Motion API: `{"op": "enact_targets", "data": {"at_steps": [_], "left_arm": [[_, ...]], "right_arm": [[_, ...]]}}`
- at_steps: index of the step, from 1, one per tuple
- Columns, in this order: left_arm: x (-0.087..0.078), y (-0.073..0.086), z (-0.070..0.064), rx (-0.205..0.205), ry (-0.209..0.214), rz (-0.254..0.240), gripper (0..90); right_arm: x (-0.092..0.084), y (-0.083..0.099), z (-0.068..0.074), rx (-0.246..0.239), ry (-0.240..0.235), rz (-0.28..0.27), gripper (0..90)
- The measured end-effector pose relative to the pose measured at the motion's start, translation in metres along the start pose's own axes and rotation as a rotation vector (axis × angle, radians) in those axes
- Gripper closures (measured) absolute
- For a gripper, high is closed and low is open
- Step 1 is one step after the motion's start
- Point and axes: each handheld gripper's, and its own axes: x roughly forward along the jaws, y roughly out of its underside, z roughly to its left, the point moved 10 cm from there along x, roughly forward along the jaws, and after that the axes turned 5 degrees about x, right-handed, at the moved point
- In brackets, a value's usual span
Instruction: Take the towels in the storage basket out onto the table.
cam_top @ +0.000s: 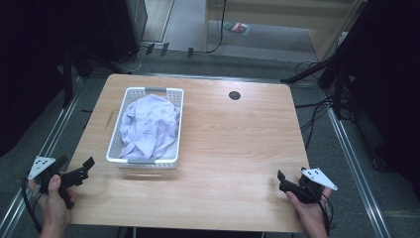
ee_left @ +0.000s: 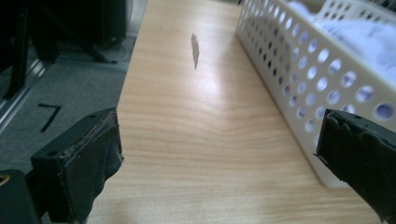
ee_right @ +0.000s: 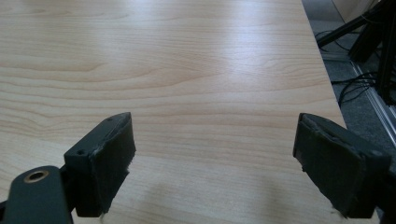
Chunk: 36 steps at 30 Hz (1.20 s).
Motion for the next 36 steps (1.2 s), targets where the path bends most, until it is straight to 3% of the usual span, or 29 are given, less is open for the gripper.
{"op": "enact_targets", "data": {"at_steps": [3, 4, 7, 13, 17, 20, 21, 24, 26, 28, 30, 36], "left_arm": [[0.002, 0.002, -0.003, 0.060, -0.031, 0.033, 0.9], [0.001, 0.002, -0.004, 0.061, -0.032, 0.037, 1.0], [-0.002, -0.003, -0.008, 0.054, 0.022, 0.014, 1.0], [-0.007, -0.009, -0.004, 0.025, 0.015, 0.005, 1.0], [-0.017, -0.022, -0.013, -0.002, 0.081, 0.004, 1.0], [-0.022, -0.029, -0.019, 0.024, 0.093, 0.017, 0.0], [-0.027, -0.039, -0.026, 0.045, 0.100, 0.024, 0.0], [-0.032, -0.046, -0.029, 0.081, 0.090, 0.048, 0.0], [-0.034, -0.050, -0.031, 0.092, 0.110, 0.056, 0.0], [-0.034, -0.051, -0.032, 0.090, 0.112, 0.057, 0.0], [-0.032, -0.057, -0.039, 0.119, 0.129, 0.077, 0.0], [-0.021, -0.073, -0.056, 0.151, 0.166, 0.123, 0.0]], "right_arm": [[0.000, 0.000, 0.000, -0.002, -0.002, 0.002, 12.9], [0.001, 0.000, 0.000, 0.000, 0.001, 0.004, 13.0], [0.001, 0.001, 0.000, 0.009, 0.005, 0.008, 13.1], [0.001, 0.001, 0.000, 0.001, 0.004, 0.014, 13.2], [0.001, 0.002, 0.001, -0.003, 0.003, 0.018, 13.4], [0.001, 0.002, 0.001, -0.003, 0.001, 0.021, 13.4], [0.002, 0.002, 0.001, -0.004, 0.000, 0.026, 13.5], [0.002, 0.001, 0.001, -0.003, 0.001, 0.023, 13.5], [0.002, 0.002, 0.001, -0.002, 0.001, 0.024, 13.5], [0.002, 0.002, 0.001, -0.005, -0.001, 0.024, 13.5], [0.003, 0.002, 0.001, -0.005, -0.003, 0.026, 13.5], [0.003, 0.002, 0.001, -0.006, 0.001, 0.033, 13.6]]}}
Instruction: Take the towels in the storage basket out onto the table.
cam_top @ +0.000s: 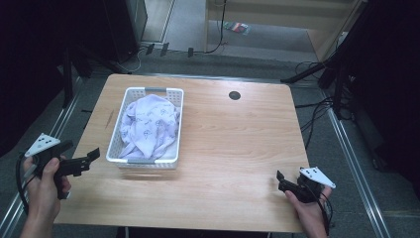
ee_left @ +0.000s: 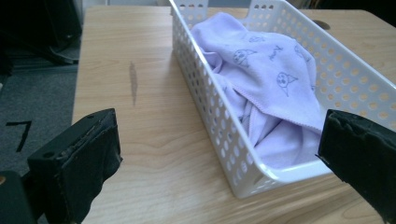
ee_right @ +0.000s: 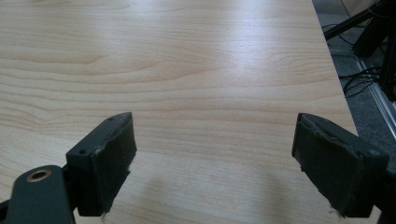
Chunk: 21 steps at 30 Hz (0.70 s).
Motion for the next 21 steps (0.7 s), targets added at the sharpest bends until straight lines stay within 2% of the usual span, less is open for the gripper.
{"op": "enact_targets", "data": {"at_steps": [2, 8, 13, 21], "left_arm": [[0.006, -0.004, -0.005, 0.013, 0.014, 0.027, 0.0], [0.021, -0.017, -0.018, 0.049, 0.030, 0.067, 0.0], [0.034, -0.025, -0.027, 0.081, 0.032, 0.106, 0.0], [0.050, -0.039, -0.040, 0.106, 0.048, 0.146, 0.0]], "right_arm": [[0.000, 0.000, 0.000, 0.001, 0.000, 0.000, 13.6], [0.000, 0.000, 0.000, 0.002, 0.000, -0.001, 13.6], [0.000, 0.000, 0.000, -0.002, -0.002, 0.000, 13.6], [0.000, 0.000, 0.001, 0.000, -0.005, 0.004, 13.6]]}}
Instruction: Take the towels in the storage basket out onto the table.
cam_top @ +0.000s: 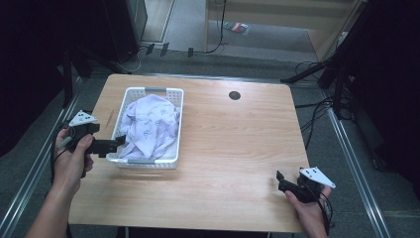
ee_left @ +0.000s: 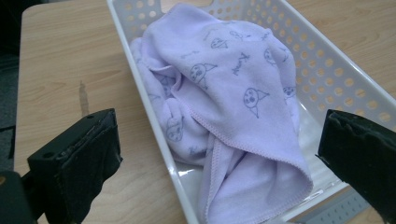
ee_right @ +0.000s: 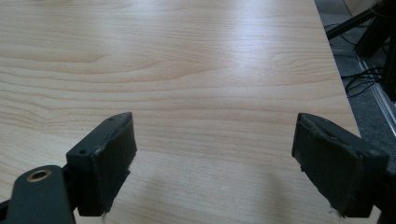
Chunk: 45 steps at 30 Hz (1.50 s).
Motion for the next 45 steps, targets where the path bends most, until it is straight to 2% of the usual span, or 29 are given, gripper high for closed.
{"op": "enact_targets", "data": {"at_steps": [7, 15, 20, 21, 29, 32, 38, 39, 40, 43, 45], "left_arm": [[0.016, -0.010, -0.007, 0.036, 0.004, 0.045, 0.0], [0.034, -0.016, -0.011, 0.053, 0.000, 0.089, 0.0], [0.050, -0.022, -0.014, 0.085, 0.005, 0.145, 0.0], [0.050, -0.022, -0.014, 0.085, 0.005, 0.145, 0.0], [0.079, -0.028, -0.019, 0.103, 0.005, 0.234, 0.0], [0.086, -0.032, -0.021, 0.105, 0.014, 0.265, 0.0], [0.103, -0.031, -0.018, 0.115, -0.005, 0.349, 0.0], [0.103, -0.031, -0.018, 0.115, -0.005, 0.349, 0.0], [0.109, -0.030, -0.018, 0.107, 0.000, 0.368, 0.0], [0.114, -0.030, -0.018, 0.096, 0.005, 0.379, 0.0], [0.120, -0.027, -0.016, 0.088, -0.007, 0.399, 0.0]], "right_arm": [[0.000, 0.000, 0.000, -0.004, -0.003, -0.001, 13.6], [0.000, 0.000, 0.001, -0.005, -0.003, 0.000, 13.6], [0.000, 0.000, 0.001, -0.004, -0.003, 0.000, 13.6], [0.000, 0.000, 0.001, -0.004, -0.003, 0.000, 13.6], [0.000, 0.000, 0.001, -0.004, -0.007, -0.001, 13.6], [0.000, 0.000, 0.001, -0.007, -0.009, 0.000, 13.6], [0.000, 0.000, 0.001, -0.006, -0.014, -0.001, 13.6], [0.000, 0.000, 0.001, -0.007, -0.014, -0.002, 13.6], [0.000, 0.000, 0.001, -0.006, -0.015, -0.001, 13.6], [0.000, 0.000, 0.001, -0.007, -0.017, -0.001, 13.6], [0.000, 0.000, 0.001, -0.008, -0.017, 0.001, 13.6]]}}
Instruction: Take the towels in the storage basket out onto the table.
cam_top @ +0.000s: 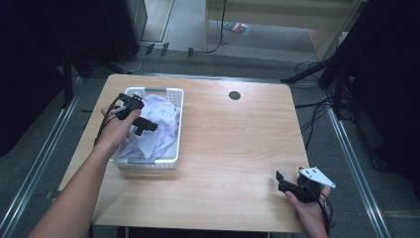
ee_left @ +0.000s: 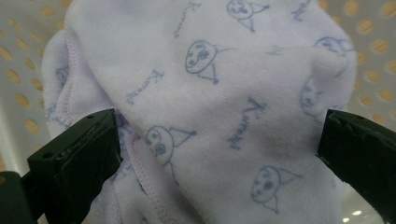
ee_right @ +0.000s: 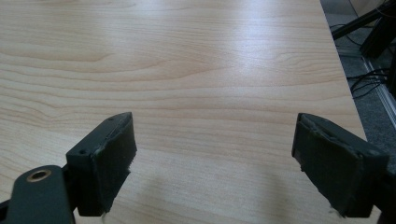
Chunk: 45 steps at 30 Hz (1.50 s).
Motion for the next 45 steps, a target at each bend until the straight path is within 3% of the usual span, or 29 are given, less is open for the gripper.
{"op": "enact_targets", "data": {"at_steps": [7, 14, 15, 18, 19, 23, 26, 31, 33, 39, 45], "left_arm": [[0.019, 0.003, 0.002, -0.021, -0.018, 0.066, 0.0], [0.034, 0.009, -0.001, -0.043, -0.001, 0.125, 0.0], [0.041, 0.012, -0.001, -0.036, -0.042, 0.152, 0.0], [0.045, 0.014, -0.005, -0.034, -0.049, 0.178, 0.0], [0.052, 0.018, -0.006, -0.034, -0.073, 0.199, 0.0], [0.057, 0.020, -0.008, -0.022, -0.109, 0.186, 0.0], [0.057, 0.020, -0.008, -0.009, -0.113, 0.166, 0.0], [0.057, 0.022, -0.009, -0.005, -0.089, 0.167, 0.1], [0.054, 0.021, -0.011, -0.001, -0.080, 0.157, 6.7], [0.045, 0.021, -0.007, 0.024, -0.114, 0.169, 41.7], [0.043, 0.021, -0.005, 0.055, -0.147, 0.161, 56.8]], "right_arm": [[0.000, 0.000, 0.000, -0.001, -0.003, -0.001, 13.6], [0.000, 0.000, 0.000, -0.001, -0.003, 0.001, 13.6], [0.000, 0.000, 0.000, -0.001, -0.003, 0.001, 13.6], [0.000, 0.000, 0.000, -0.001, -0.003, 0.001, 13.6], [0.000, 0.000, 0.000, -0.004, -0.002, 0.000, 13.6], [0.000, 0.000, 0.000, -0.002, -0.003, 0.000, 13.6], [0.000, 0.000, 0.000, -0.003, -0.002, 0.001, 13.6], [0.000, 0.000, 0.000, -0.006, 0.001, 0.003, 13.6], [0.000, 0.000, 0.000, -0.006, 0.002, 0.003, 13.6], [0.000, 0.001, 0.001, -0.004, 0.003, 0.005, 13.6], [0.000, 0.001, 0.001, -0.004, 0.003, 0.006, 13.6]]}}
